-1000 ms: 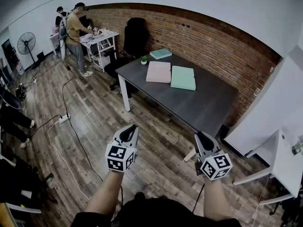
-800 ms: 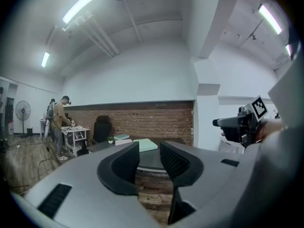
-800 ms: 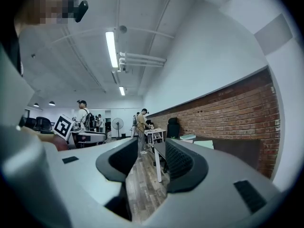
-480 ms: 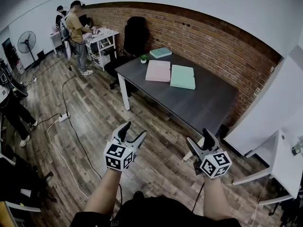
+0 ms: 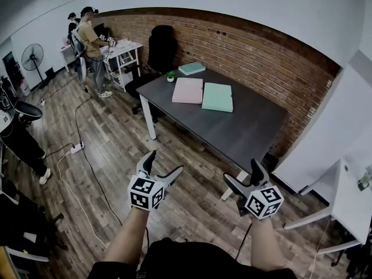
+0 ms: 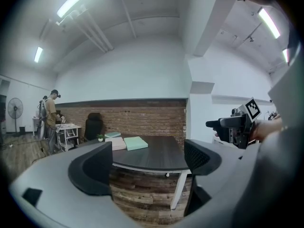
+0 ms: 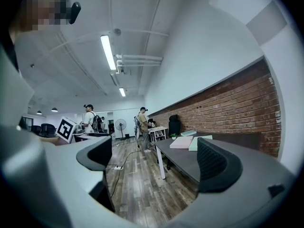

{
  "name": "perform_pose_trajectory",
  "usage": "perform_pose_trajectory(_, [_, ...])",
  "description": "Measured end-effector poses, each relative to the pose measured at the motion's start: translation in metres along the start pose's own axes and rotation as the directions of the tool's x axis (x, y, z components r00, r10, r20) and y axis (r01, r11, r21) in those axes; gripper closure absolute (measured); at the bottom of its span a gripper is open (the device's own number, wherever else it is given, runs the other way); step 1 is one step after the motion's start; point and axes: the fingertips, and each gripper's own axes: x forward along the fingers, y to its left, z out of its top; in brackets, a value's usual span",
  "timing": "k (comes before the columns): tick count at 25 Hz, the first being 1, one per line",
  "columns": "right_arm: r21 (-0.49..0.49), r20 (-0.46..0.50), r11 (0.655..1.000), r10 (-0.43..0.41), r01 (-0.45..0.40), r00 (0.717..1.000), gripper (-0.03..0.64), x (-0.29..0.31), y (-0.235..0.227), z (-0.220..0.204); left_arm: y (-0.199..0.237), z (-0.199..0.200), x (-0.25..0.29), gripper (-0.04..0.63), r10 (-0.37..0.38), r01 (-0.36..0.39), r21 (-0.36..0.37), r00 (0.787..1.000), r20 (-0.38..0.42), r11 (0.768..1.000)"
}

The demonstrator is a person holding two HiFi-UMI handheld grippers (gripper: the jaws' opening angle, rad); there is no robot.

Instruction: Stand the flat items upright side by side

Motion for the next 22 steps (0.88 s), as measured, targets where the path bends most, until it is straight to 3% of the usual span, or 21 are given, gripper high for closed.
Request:
perform_pose_trajectory(12, [0.078, -0.036, 0.997, 0.017, -0.014, 0.999, 0.069, -0.008, -0.024, -0.025, -0.018, -0.023, 0.021, 0.123, -0.019, 0.018, -0.026, 0.999, -0.038, 0.999])
perform_pose_trajectory(22, [0.116, -0.128, 0.993, -0.003, 0.018, 0.992, 0.071, 0.066, -0.085, -0.047, 0.028, -0.044, 0.124, 0.123, -0.066, 0.059, -0.098, 0.995, -0.071, 0.993])
